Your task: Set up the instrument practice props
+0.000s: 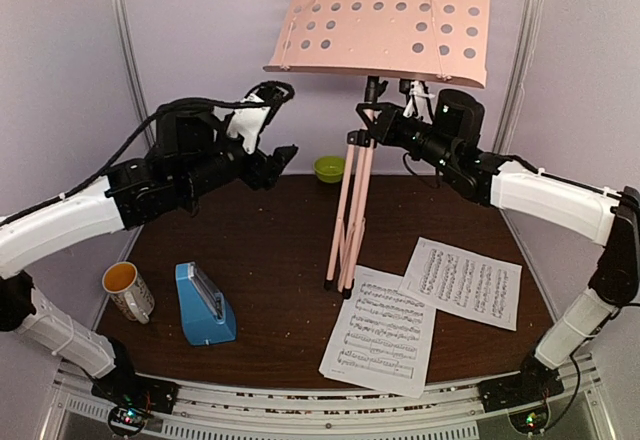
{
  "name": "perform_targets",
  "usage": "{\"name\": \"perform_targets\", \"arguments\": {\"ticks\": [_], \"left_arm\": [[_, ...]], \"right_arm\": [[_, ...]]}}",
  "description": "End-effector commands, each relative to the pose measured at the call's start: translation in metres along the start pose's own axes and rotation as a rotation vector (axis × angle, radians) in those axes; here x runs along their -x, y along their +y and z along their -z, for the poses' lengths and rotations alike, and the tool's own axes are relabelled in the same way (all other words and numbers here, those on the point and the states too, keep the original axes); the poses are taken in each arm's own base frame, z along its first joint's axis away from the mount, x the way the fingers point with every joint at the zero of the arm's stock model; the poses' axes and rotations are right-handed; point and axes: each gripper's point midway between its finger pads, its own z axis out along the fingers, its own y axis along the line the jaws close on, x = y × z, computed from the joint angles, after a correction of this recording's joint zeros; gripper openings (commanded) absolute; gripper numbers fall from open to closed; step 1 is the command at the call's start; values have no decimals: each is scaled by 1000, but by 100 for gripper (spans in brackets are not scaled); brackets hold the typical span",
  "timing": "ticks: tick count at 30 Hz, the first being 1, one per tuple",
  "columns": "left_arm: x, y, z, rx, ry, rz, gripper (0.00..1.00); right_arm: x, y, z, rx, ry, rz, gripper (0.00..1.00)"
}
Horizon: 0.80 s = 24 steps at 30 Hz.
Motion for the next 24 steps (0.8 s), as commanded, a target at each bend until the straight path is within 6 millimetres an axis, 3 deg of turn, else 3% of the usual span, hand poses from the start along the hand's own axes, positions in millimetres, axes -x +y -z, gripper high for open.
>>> {"name": "perform_targets", "arguments": {"ticks": [1, 6, 13, 24], "left_arm": [[-27, -28, -23, -107, 45, 253, 76], [-41, -61, -52, -218, 88, 326, 75], [-44, -83, -76, -282, 89, 359, 69], [-50, -80, -96, -221, 103, 413, 65]], "right_arm": [[162, 74, 71, 151, -517, 70, 0], [168, 79, 78, 123, -536, 81, 0], [166, 83, 79, 86, -536, 87, 0], [156, 75, 84, -78, -549, 111, 0]]}}
